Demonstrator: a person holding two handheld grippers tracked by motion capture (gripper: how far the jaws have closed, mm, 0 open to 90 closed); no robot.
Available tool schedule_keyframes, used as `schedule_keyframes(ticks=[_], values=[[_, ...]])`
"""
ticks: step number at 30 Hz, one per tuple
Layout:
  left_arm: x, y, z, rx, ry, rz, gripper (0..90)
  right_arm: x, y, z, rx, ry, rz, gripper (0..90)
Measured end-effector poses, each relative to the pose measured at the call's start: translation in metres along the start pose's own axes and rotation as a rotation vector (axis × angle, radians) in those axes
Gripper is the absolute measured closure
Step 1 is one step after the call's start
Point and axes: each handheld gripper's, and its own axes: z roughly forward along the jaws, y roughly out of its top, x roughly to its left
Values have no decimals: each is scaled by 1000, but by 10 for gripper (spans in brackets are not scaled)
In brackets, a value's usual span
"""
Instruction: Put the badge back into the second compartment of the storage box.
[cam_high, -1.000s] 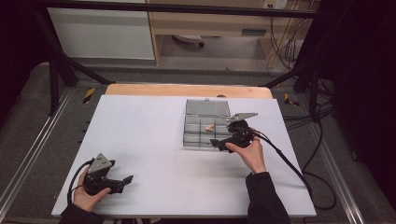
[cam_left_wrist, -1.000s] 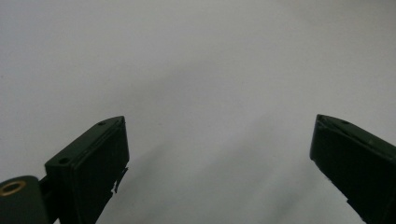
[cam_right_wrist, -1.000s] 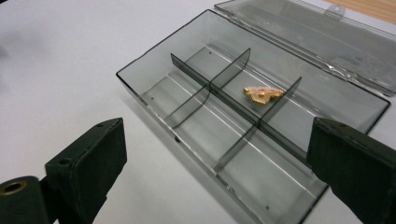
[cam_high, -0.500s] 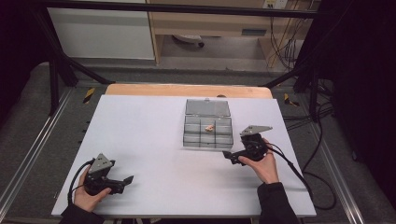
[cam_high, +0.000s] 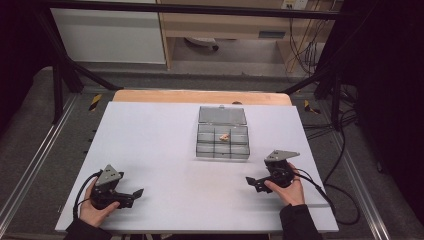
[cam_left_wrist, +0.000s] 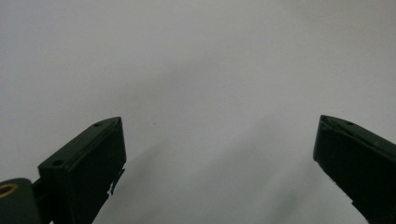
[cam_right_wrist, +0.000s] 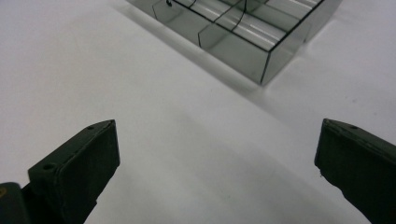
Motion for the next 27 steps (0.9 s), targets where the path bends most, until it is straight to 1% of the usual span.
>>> schedule_keyframes(ticks=[3,6,9,12,14,15,17,18,22,25,27], values=[[0,0,0,2,-2,0,23,-3,-10,-2,-7,12,19,6],[0,0,0,2,-4,1,23,-5,-20,-5,-1,19,34,6],[0,0,0,2,-4,-1,24,-8,-29,-8,6,16,36,6],[-1,0,1,3,-5,0,26,-12,-37,-12,0,29,59,8],[-1,0,1,5,-7,4,27,-13,-41,-13,-6,31,63,8],[-1,0,1,5,-9,5,26,-14,-43,-14,-2,30,55,8],[-2,0,1,4,-10,7,27,-16,-47,-16,2,32,56,8],[-2,0,1,4,-11,8,28,-16,-48,-17,5,29,65,7],[-1,0,0,3,-12,7,29,-18,-52,-18,2,29,70,7],[-2,0,1,5,-14,8,29,-18,-52,-17,17,28,65,7],[-2,0,1,6,-14,9,29,-18,-53,-17,16,29,60,7]])
